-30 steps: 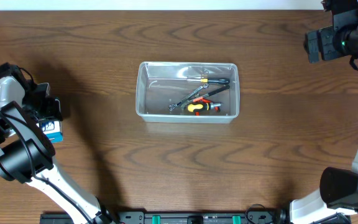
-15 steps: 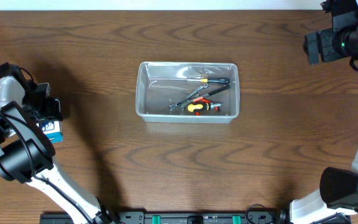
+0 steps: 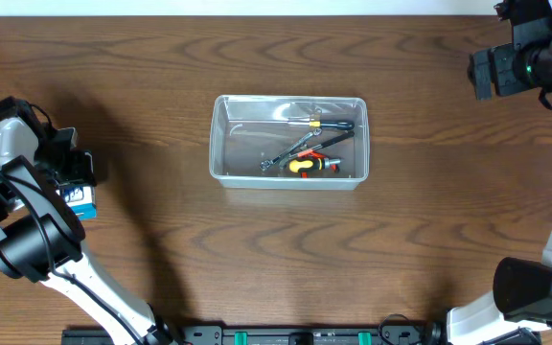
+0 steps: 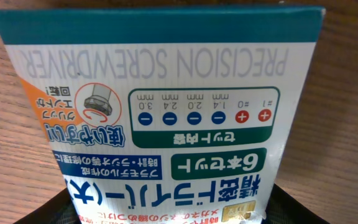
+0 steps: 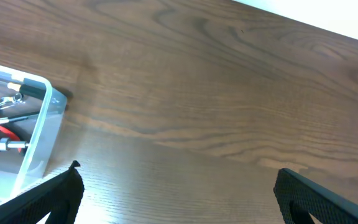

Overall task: Pack container
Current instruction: 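Carry the blue box into the container with the left gripper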

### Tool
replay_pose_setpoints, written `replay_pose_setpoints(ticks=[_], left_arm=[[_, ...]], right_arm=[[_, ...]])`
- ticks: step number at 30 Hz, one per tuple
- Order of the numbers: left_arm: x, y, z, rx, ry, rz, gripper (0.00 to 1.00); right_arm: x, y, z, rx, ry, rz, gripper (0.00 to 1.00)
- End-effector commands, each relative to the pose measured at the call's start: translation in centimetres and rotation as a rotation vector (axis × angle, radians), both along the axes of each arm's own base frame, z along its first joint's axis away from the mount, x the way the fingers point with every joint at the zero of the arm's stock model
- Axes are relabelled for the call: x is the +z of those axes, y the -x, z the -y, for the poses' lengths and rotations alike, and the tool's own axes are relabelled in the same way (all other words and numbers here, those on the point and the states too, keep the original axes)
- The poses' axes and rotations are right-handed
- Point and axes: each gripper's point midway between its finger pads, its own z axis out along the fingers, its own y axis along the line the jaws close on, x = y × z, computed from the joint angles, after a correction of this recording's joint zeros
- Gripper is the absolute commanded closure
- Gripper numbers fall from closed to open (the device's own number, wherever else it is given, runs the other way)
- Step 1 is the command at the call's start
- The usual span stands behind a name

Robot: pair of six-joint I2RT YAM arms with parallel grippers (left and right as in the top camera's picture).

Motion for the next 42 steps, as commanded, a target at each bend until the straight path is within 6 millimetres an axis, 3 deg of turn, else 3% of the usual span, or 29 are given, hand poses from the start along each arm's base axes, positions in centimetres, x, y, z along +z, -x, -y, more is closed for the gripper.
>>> replay_pose_setpoints(ticks=[1,12,16,20,22,25,28,31,34,37,40,42], left_arm=[[0.5,0.2,-0.4,0.006,-0.02,0.003,0.66],[6.0,-0.8,-0.9,0.005,-0.096,0.122,0.74],[9.8,-1.5,-0.5,0.016,-0.144,0.206,0.87],[15.2,-2.8,1.8,-0.004,-0.2,0.337,0.92],[18.1,-3.6,4.0,-0.059,-0.226,0.412,0.94],[22.3,-5.1,8.7,-0.177,-0.249,0.537,0.94],[25.2,-6.2,15.2,-0.395,-0.252,0.632,0.94],[26.7,-7.1,22.4,-0.634,-0.237,0.708,0.94],[26.7,-7.2,29.4,-0.925,-0.233,0.742,0.94],[25.3,-7.1,35.8,-1.229,-0.241,0.748,0.94],[23.0,-7.0,39.7,-1.42,-0.243,0.717,0.94],[20.7,-7.0,41.3,-1.52,-0.238,0.665,0.94]], right_arm=[[-0.5,-0.1,0.0,0.011,0.009,-0.013,0.01],[-0.4,-0.1,0.0,0.017,0.013,-0.013,0.01],[-0.5,-0.1,0.0,0.017,0.013,-0.013,0.01],[-0.4,-0.1,0.0,0.017,0.013,-0.011,0.01],[-0.4,-0.1,0.0,0.017,0.013,-0.011,0.01],[-0.4,-0.1,0.0,0.017,0.013,-0.01,0.01],[-0.4,-0.1,-0.1,0.017,0.012,-0.01,0.01],[-0.4,-0.1,-0.1,0.011,0.008,-0.012,0.01],[-0.5,0.0,-0.1,0.011,0.006,-0.018,0.01],[-0.6,0.2,-0.1,0.009,0.004,-0.025,0.01],[-0.7,0.4,-0.1,0.009,0.002,-0.035,0.01],[-0.8,0.5,-0.2,0.009,0.002,-0.038,0.01]])
